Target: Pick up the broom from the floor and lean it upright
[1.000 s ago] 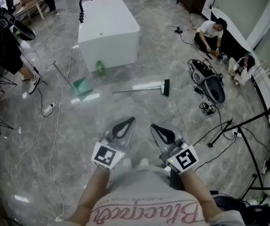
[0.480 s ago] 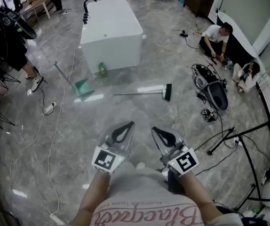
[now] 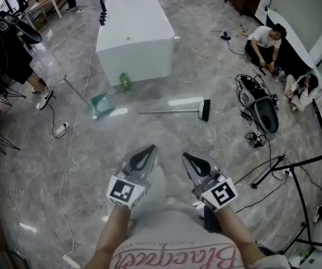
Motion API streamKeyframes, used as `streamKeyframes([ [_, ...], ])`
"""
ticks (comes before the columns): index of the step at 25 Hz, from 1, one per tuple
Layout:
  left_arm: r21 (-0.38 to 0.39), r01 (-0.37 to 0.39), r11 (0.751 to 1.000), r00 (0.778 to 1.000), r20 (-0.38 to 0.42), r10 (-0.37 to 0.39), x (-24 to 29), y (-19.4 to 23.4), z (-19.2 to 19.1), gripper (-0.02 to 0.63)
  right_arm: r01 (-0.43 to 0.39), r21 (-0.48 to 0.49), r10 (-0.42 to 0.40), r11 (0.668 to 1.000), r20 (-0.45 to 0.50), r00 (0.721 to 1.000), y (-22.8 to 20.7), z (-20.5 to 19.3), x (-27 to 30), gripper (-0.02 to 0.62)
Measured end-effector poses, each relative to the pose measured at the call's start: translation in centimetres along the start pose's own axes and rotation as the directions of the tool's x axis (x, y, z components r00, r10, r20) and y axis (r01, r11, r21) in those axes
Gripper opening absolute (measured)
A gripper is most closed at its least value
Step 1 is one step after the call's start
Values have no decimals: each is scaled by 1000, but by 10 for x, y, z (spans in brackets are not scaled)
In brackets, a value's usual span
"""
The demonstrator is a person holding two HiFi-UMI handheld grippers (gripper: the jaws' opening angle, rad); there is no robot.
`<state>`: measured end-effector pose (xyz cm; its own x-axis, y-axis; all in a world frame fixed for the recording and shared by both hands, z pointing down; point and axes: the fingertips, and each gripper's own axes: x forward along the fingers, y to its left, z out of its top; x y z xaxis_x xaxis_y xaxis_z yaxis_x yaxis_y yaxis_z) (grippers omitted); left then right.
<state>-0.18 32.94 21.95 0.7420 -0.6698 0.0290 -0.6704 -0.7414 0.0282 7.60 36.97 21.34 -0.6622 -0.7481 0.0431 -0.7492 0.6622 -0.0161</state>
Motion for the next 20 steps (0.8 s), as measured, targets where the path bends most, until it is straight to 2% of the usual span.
streamKeyframes([
  [6, -10, 15, 1000, 1000, -15, -15, 55, 60, -14, 0, 33, 17, -32, 999, -56, 998, -54, -17, 55, 2],
  [11, -26, 68, 997, 997, -17, -69, 105, 107, -7, 0, 10, 7, -9, 1000, -72, 997, -94, -13, 122, 2],
  [16, -19, 140, 990, 989, -38, -140, 146, 150, -2, 0, 3, -12, -4, 1000, -45, 999, -132, 5, 181, 2],
  [20, -35, 130, 991, 990, -55, -131, 164, 181, -7, 0, 11, -2, -12, 1000, -41, 999, -152, 7, 208, 2],
])
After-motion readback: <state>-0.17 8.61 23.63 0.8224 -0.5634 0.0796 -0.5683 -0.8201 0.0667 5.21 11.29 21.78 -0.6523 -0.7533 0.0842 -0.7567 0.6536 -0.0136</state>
